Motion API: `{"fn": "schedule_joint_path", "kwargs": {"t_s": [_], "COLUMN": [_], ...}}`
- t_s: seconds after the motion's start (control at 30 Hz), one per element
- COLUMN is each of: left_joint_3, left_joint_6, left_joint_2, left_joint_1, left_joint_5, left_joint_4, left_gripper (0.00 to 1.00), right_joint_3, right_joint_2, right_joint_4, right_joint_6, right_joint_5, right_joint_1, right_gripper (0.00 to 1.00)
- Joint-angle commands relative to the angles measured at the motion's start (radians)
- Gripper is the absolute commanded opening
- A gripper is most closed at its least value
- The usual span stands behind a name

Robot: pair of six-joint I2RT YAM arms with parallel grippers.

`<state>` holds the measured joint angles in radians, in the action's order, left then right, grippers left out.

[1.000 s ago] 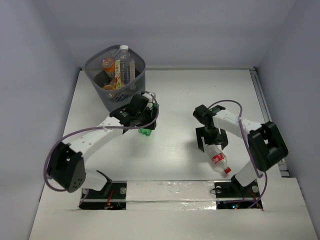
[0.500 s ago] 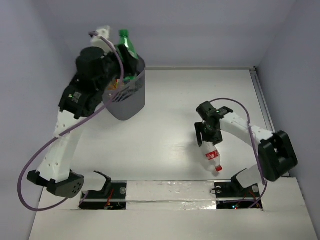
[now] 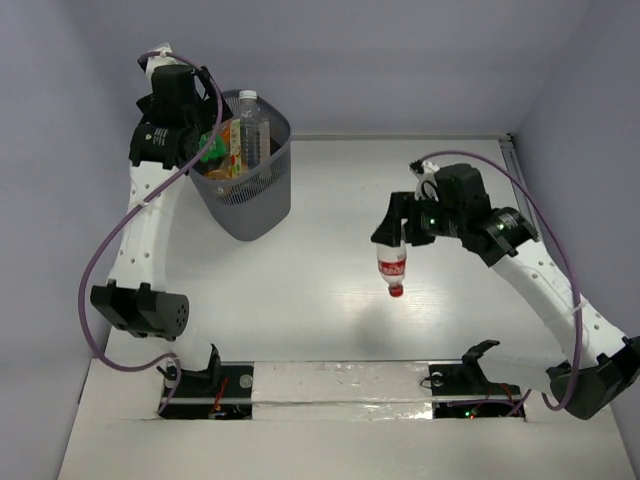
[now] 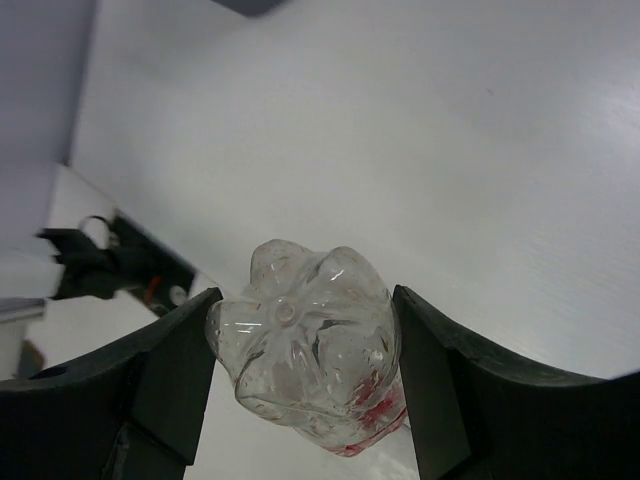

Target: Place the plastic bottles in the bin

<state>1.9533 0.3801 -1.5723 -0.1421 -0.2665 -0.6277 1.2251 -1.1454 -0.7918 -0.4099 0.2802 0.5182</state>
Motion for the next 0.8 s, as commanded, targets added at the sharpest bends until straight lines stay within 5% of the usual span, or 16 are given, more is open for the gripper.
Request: {"fn": "schedule_joint_path", "kwargs": {"t_s": [0.0, 0.23, 0.43, 0.53, 0.7, 0.77], "left_joint_3": [0.07, 0.039, -0.207, -0.313, -0.252, -0.21], "left_joint_6": [0.022, 0.057, 0.146, 0.204, 0.258, 0.247], "left_joint_2": [-0.008, 0.082, 0.335, 0.438, 0.468, 0.468], "left_joint_1": [0.003, 0.003, 0.003, 0.003, -0.007, -0.037], "left_joint_5": [-0.088, -0.025, 0.111, 0.161, 0.201, 0.168], "left_joint_4": [0.005, -0.013, 0.069, 0.121, 0.112, 0.099], "left_gripper": [0.95, 0.99, 0.99, 0.99, 0.99, 0.99], "right_joint_3": [0.173, 0.486, 0.652, 0.859, 1.306, 1.41], "right_joint_2": [-0.029, -0.255, -0.46, -0.637, -0.992, -1.082], "right_joint_4": [0.188, 0.453, 0.715, 0.72, 0.726, 0.738], "right_joint_6": [-0.07, -0.279, -0.498, -0.546, -0.677, -0.736], "right_joint_5": [0.158, 0.223, 0.108, 0.016, -0.16, -0.235], "right_joint_1": [0.008, 0.043, 0.106, 0.157, 0.203, 0.212], "right_gripper": [0.54, 0.55, 0.58, 0.58, 0.57, 0.83]}}
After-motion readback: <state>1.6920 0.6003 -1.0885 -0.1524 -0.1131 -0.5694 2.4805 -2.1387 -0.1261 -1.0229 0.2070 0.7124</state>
